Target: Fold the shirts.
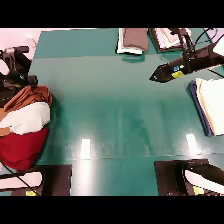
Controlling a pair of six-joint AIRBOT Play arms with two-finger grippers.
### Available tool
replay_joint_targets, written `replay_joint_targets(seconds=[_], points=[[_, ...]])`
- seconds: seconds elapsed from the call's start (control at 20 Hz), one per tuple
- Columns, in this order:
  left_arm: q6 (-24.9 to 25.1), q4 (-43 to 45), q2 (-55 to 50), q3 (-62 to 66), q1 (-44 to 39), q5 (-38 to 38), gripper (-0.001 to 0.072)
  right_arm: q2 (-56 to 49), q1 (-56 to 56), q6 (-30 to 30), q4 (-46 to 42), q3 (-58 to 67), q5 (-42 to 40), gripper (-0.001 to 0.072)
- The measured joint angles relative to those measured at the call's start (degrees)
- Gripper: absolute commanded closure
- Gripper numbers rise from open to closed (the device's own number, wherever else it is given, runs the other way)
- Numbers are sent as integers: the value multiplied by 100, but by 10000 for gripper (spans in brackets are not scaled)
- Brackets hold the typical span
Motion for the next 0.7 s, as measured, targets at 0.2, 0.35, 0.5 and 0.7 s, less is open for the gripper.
replay_joint_targets(seconds=[0.2,0.35,0.5,0.7], points=[[-26,-2,-245,-162,151,212,684,0,0,0,0,0,-131,691],[-26,15,-96,-94,188,304,682,33,0,0,-2,7,-205,691],[37,20,487,358,153,372,683,181,0,2,-4,197,-302,691],[455,17,1639,1462,-387,308,683,378,0,2,-11,1045,-575,691]])
